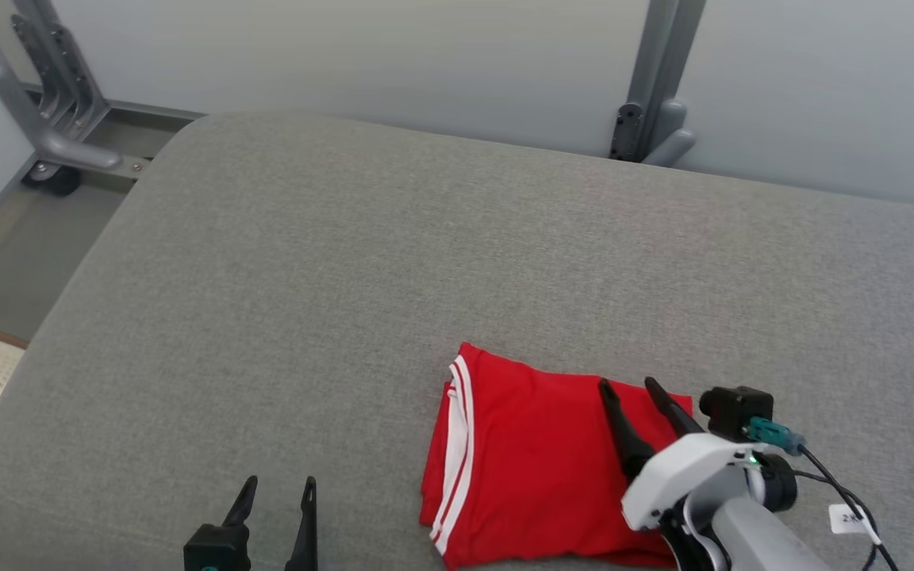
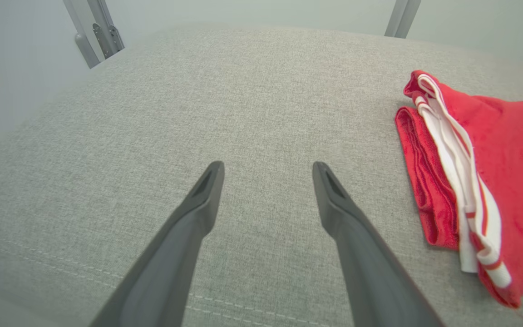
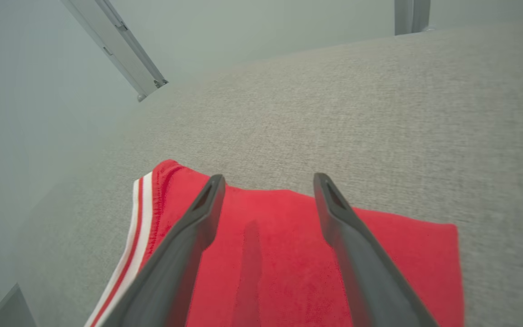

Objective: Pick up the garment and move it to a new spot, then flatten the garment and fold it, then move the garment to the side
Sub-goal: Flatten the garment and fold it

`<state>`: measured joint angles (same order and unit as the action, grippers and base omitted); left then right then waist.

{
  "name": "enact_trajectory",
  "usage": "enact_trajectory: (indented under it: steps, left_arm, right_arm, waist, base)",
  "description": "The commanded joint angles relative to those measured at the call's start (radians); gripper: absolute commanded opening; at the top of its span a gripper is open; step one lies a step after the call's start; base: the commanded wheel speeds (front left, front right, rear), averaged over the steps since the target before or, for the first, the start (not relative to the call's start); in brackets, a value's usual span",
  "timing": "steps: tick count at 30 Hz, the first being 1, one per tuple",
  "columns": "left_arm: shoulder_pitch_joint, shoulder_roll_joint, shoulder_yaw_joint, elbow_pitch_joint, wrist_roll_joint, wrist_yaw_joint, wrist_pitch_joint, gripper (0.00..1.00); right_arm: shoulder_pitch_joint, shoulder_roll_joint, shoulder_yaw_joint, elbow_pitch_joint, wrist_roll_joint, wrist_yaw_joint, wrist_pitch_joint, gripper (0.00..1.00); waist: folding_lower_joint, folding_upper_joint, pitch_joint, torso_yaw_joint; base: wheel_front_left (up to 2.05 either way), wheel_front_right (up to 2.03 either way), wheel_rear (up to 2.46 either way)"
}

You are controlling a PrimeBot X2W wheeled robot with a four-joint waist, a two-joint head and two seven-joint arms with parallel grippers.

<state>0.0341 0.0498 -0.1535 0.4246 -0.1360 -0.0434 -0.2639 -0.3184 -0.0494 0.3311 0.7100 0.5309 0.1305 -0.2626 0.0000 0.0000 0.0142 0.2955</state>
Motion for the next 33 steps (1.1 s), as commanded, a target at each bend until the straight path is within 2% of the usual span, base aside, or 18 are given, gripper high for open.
enact_trajectory:
  steps: [1,3,4,6,13,25,33]
  left_arm:
    - [0.012,0.002,0.007,-0.005,-0.004,0.004,0.0,1.0]
    - [0.015,0.002,0.016,-0.012,-0.003,0.006,0.0,1.0]
    - [0.015,0.002,0.016,-0.012,-0.003,0.006,0.0,1.0]
    - [0.017,0.002,0.031,-0.017,0.0,0.004,0.0,1.0]
    - [0.008,0.002,0.05,-0.019,0.001,0.0,0.0,1.0]
    - [-0.024,0.002,0.099,-0.026,0.006,-0.004,0.0,1.0]
    - [-0.015,0.002,0.127,-0.035,0.001,-0.006,0.0,1.0]
  right_arm:
    - [0.022,-0.006,-0.02,-0.01,-0.035,0.0,-0.002,1.0]
    - [0.064,-0.005,-0.088,-0.02,-0.083,0.0,-0.002,1.0]
    - [0.064,-0.005,-0.088,-0.02,-0.083,0.0,-0.002,1.0]
    - [0.112,-0.005,-0.157,-0.037,-0.155,0.0,-0.002,1.0]
    - [0.189,-0.004,-0.263,-0.085,-0.253,0.0,-0.002,1.0]
    - [0.201,-0.003,-0.31,-0.27,-0.358,0.0,-0.002,1.0]
    - [0.215,-0.003,-0.301,-0.317,-0.381,0.0,-0.002,1.0]
  waist:
    - [0.0,0.0,-0.013,-0.048]
    - [0.0,0.0,-0.017,-0.074]
    - [0.0,0.0,-0.017,-0.074]
    - [0.0,0.0,-0.021,-0.113]
    - [0.0,0.0,-0.021,-0.183]
    - [0.0,0.0,-0.021,-0.264]
    - [0.0,0.0,-0.037,-0.299]
  base:
    - [0.0,0.0,0.0]
    - [0.0,0.0,0.0]
    - [0.0,0.0,0.0]
    - [0.0,0.0,0.0]
    - [0.0,0.0,0.0]
    - [0.0,0.0,0.0]
    - [0.0,0.0,0.0]
